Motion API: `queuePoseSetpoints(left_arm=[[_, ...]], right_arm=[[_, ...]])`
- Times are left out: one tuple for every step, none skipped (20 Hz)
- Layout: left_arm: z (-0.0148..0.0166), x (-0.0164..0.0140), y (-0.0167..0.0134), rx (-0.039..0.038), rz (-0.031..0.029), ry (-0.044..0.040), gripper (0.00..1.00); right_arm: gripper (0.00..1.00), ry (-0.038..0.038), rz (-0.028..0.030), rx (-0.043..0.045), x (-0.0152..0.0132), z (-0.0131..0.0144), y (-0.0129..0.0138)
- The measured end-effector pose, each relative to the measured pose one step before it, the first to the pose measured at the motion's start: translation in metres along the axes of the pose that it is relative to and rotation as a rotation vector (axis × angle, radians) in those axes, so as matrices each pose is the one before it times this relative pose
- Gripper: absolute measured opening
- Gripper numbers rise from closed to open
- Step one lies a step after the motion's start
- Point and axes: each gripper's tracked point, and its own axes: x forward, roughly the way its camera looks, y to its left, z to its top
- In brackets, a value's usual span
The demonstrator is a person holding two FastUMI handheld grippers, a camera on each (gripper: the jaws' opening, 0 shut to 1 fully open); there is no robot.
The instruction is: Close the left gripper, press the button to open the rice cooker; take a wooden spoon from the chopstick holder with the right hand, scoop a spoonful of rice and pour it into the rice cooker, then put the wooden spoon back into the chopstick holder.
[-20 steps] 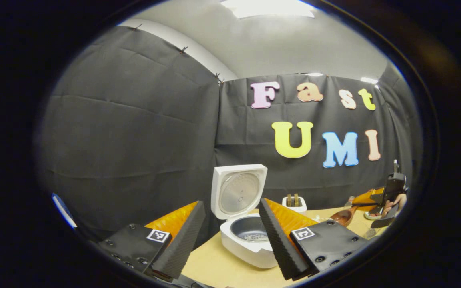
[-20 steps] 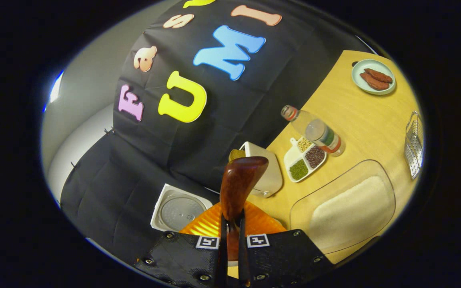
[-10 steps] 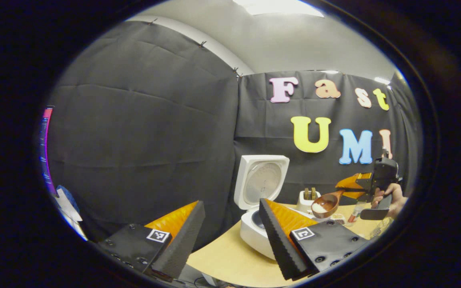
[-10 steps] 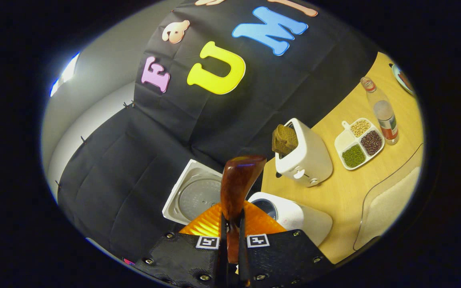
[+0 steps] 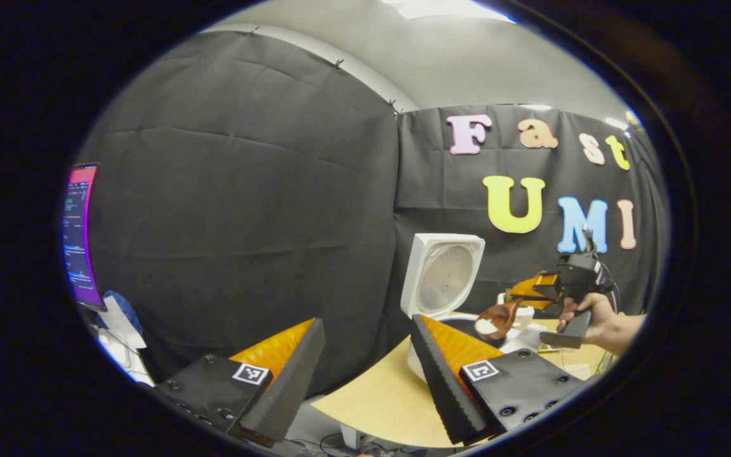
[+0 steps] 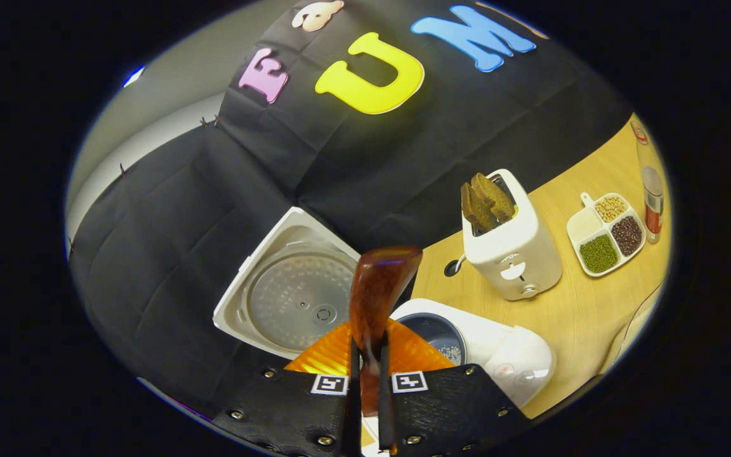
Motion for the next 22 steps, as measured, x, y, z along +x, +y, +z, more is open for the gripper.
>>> queuePoseSetpoints(left_arm=[[-0.00161,-0.00029,0.00207,0.00559,0.00493,0.00333,0.95],[-0.00154,-0.00050,-0.00013,0.00461,0.00383,0.00210,0.95],[-0.00248,0.00015,0.00164,0.00132,0.00310,0.00373,0.95],[-0.00056,-0.00027,0.00123,-0.00245,0.00225,0.00451,0.95],[-0.00237,-0.00083,0.00067,-0.00490,0.00086,0.00370,0.95],[-0.00152,-0.00195,0.00116,-0.00360,0.00102,0.00045,0.95],[-0.00013,-0.00167,0.00111,-0.00116,0.00201,-0.00011,0.95],[-0.00035,-0.00034,0.00084,-0.00028,0.00246,-0.00076,0.95],[-0.00086,0.00109,0.00012,-0.00159,0.00265,-0.00002,0.95],[-0.00016,0.00018,0.00080,-0.00269,0.00222,0.00135,0.95],[-0.00247,-0.00011,0.00008,-0.00432,0.00186,0.00231,0.95],[-0.00108,-0.00014,0.00132,-0.00435,0.00168,0.00096,0.95],[-0.00059,0.00046,0.00043,-0.00325,0.00299,0.00079,0.95],[0.00058,-0.00046,0.00126,-0.00255,0.00334,-0.00141,0.95],[-0.00010,-0.00082,0.00085,-0.00230,0.00231,-0.00274,0.95],[0.00118,-0.00121,0.00129,-0.00201,0.00292,-0.00325,0.95],[-0.00042,-0.00109,0.00110,-0.00227,0.00287,-0.00060,0.95],[-0.00017,-0.00120,0.00094,-0.00277,0.00290,0.00018,0.95],[-0.00077,0.00024,-0.00002,-0.00314,0.00239,0.00099,0.95],[-0.00031,-0.00008,0.00039,-0.00185,0.00090,0.00029,0.95],[-0.00051,-0.00014,0.00086,0.00285,0.00267,-0.00295,0.95],[-0.00089,0.00010,0.00050,0.00591,0.00279,-0.00098,0.95]], right_arm=[[0.11,0.01584,-0.00408,-0.02959,0.00520,-0.00648,0.00157],[0.11,0.01611,-0.00287,-0.02964,0.00401,-0.00702,0.00197],[0.11,0.01254,-0.00344,-0.03133,0.00426,-0.00432,0.00082],[0.11,0.00863,-0.00572,-0.04083,0.00576,-0.00468,0.00197],[0.11,0.00437,-0.00914,-0.04814,0.00250,-0.00250,0.00094],[0.10,0.00411,-0.01435,-0.07520,0.00195,-0.00242,0.00196],[0.11,0.00418,-0.01178,-0.07304,0.00159,-0.00159,0.00116],[0.11,0.00287,-0.01426,-0.08369,0.00146,-0.00124,0.00194],[0.11,0.00119,-0.01133,-0.08739,0.00038,0.00038,0.00259],[0.11,-0.00090,-0.00615,-0.06638,0.00162,0.00026,0.00332],[0.11,-0.00295,-0.00472,-0.06525,-0.00013,0.00121,0.00359],[0.11,-0.00383,-0.00501,-0.06078,0.00044,0.00115,0.00286],[0.11,-0.00447,-0.00731,-0.06502,-0.00063,0.00187,0.00203],[0.11,-0.00394,-0.00578,-0.05528,-0.00088,0.00186,0.00195],[0.11,-0.00571,-0.00937,-0.06569,-0.00143,0.00266,0.00162],[0.11,-0.00839,-0.00839,-0.06316,0.00074,0.00283,0.00151],[0.11,-0.00670,-0.00913,-0.05969,-0.00029,0.00245,0.00027],[0.11,-0.00576,-0.01259,-0.05600,0.00041,0.00028,-0.00063],[0.11,-0.00617,-0.01356,-0.05579,-0.00222,0.00130,-0.00013],[0.11,-0.00745,-0.01489,-0.05783,-0.00042,0.00233,-0.00057],[0.11,-0.00909,-0.01228,-0.05916,-0.00198,0.00238,-0.00060],[0.11,-0.00768,-0.01399,-0.06206,-0.00130,-0.00028,-0.00145]])
